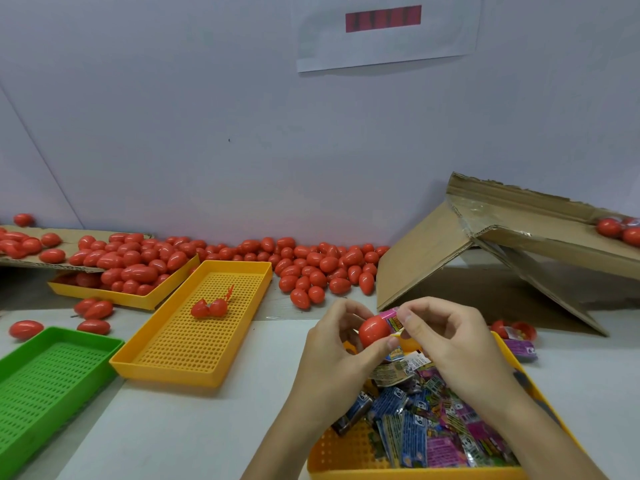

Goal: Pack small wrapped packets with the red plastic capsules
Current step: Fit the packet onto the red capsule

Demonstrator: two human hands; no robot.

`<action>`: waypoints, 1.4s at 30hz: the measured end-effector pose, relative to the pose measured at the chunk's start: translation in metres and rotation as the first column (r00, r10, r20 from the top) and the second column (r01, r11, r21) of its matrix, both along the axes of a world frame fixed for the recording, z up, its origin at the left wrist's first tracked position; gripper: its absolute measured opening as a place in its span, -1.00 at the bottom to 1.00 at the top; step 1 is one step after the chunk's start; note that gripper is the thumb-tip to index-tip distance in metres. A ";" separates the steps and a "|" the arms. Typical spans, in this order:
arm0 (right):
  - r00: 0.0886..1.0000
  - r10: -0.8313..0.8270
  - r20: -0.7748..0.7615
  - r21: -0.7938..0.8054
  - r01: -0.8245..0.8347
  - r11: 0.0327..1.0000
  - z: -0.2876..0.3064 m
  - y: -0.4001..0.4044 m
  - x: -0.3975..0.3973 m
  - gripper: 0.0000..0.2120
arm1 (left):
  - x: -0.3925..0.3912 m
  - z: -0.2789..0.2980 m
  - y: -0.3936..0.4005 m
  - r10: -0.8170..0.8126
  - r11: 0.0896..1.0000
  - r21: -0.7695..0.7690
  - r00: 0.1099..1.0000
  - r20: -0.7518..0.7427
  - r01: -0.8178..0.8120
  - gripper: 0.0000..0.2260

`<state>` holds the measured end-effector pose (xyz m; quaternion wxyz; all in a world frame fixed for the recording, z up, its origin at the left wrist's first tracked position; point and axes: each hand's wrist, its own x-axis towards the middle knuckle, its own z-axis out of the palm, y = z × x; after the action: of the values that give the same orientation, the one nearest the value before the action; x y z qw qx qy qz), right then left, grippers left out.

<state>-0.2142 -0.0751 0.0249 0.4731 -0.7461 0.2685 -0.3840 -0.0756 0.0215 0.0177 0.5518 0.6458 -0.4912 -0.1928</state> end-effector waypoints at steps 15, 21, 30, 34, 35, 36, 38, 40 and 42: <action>0.981 0.013 0.192 0.117 -0.036 0.993 -0.004 -0.001 0.003 -0.67 | -0.001 0.002 0.000 -0.051 0.997 -0.070 0.986 -0.160 0.041 -0.79; 0.978 0.093 0.187 0.201 -0.131 0.971 -0.005 -0.005 0.001 -0.61 | 0.001 0.001 -0.001 -0.055 0.997 -0.061 0.988 -0.145 0.047 -0.83; 0.968 0.105 0.226 0.302 -0.172 0.938 -0.005 -0.006 0.003 -0.65 | 0.002 -0.001 -0.001 -0.053 0.998 -0.041 0.992 -0.114 0.048 -0.79; 0.964 0.072 0.257 0.299 -0.150 0.942 -0.006 -0.007 0.002 -0.68 | 0.001 -0.002 -0.002 -0.057 0.997 -0.054 0.993 -0.104 0.052 -0.82; 0.965 0.069 0.254 0.285 -0.143 0.948 -0.006 -0.007 0.001 -0.67 | 0.002 -0.002 -0.002 -0.057 0.997 -0.055 0.993 -0.102 0.051 -0.82; 0.967 0.070 0.247 0.266 -0.137 0.954 -0.005 -0.007 0.001 -0.67 | 0.002 -0.002 -0.002 -0.055 0.997 -0.055 0.994 -0.099 0.049 -0.82; 0.970 0.081 0.227 0.231 -0.135 0.964 -0.004 -0.006 0.000 -0.65 | 0.002 -0.002 -0.002 -0.052 0.997 -0.053 0.994 -0.094 0.048 -0.82; 0.975 0.091 0.204 0.203 -0.133 0.970 -0.004 -0.005 0.000 -0.64 | 0.002 -0.002 -0.002 -0.055 0.998 -0.047 0.994 -0.093 0.051 -0.82; 0.977 0.101 0.190 0.182 -0.137 0.974 -0.004 -0.005 0.000 -0.65 | 0.003 -0.002 -0.002 -0.059 0.998 -0.042 0.994 -0.092 0.055 -0.82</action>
<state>-0.2142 -0.0800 0.0213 0.5879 -0.6737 0.2156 -0.3924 -0.0729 0.0192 0.0160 0.5811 0.6107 -0.4870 -0.2286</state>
